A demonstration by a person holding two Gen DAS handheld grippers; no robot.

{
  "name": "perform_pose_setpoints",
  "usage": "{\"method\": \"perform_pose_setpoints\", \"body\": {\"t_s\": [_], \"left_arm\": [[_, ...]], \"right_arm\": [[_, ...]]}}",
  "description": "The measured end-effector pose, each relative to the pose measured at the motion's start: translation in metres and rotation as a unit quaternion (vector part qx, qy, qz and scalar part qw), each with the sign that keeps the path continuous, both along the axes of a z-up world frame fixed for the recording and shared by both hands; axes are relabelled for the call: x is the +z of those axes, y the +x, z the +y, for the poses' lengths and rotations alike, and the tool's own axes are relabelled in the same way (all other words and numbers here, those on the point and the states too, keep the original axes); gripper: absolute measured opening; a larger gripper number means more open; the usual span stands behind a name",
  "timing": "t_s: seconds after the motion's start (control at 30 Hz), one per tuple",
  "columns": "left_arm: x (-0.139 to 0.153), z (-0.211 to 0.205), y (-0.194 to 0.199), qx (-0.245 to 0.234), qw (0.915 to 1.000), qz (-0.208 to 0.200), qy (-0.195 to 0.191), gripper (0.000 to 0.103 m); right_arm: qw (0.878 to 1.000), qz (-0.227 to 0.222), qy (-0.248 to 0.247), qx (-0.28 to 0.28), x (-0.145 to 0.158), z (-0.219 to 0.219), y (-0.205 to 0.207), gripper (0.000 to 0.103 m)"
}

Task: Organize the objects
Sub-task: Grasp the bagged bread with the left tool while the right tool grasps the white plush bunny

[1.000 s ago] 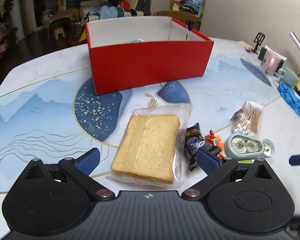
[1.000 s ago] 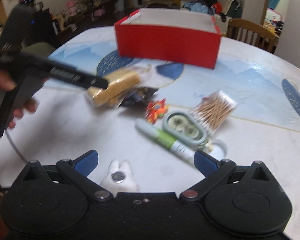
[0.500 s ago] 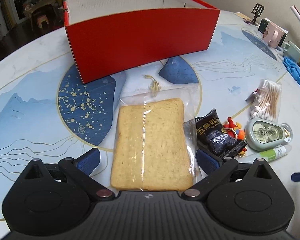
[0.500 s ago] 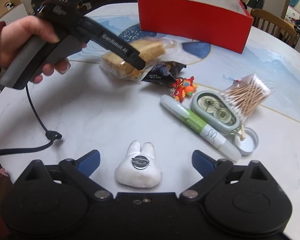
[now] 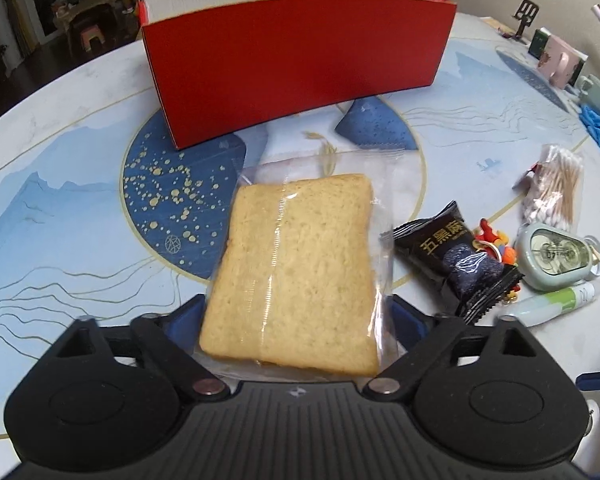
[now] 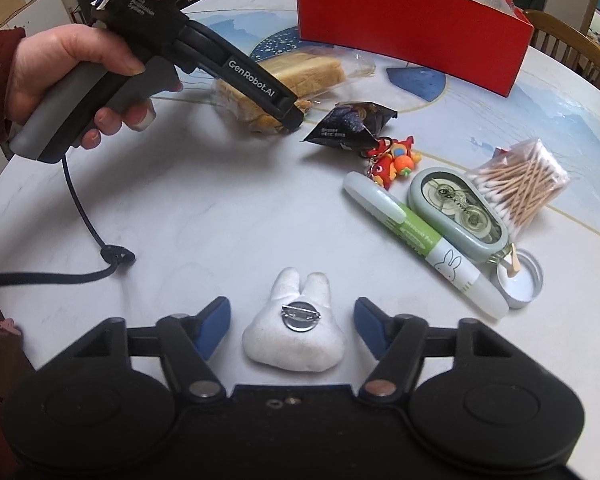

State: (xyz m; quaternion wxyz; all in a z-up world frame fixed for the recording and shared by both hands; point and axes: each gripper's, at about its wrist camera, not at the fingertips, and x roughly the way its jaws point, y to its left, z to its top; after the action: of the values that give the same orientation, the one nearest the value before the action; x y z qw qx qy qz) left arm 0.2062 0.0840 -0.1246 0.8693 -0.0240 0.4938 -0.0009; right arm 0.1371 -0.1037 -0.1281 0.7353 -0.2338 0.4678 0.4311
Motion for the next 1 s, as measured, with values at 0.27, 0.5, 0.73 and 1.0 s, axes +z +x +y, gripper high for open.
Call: {"method": "perform_pose_setpoints", "body": {"t_s": [0.27,0.5,0.73,1.0], "left_arm": [[0.004,0.007,-0.012,0.017,0.9996,-0.012,-0.019,0.081],[0.016,0.011,-0.031,0.035,0.9985,-0.034,-0.022,0.08],[0.043,0.002,-0.053,0.037,0.9978,-0.055,-0.01,0.08],[0.075,-0.011,-0.072,0.032,0.9956,-0.086,-0.018,0.08]], "right_arm": [[1.0,0.0,0.006,-0.004,0.004,-0.002,0.003,0.042],[1.0,-0.005,0.013,-0.017,0.01,-0.007,0.008,0.038],[0.999,-0.021,0.037,-0.035,0.029,-0.012,0.015,0.031],[0.996,-0.043,0.066,-0.038,0.058,-0.016,0.032,0.028]]}}
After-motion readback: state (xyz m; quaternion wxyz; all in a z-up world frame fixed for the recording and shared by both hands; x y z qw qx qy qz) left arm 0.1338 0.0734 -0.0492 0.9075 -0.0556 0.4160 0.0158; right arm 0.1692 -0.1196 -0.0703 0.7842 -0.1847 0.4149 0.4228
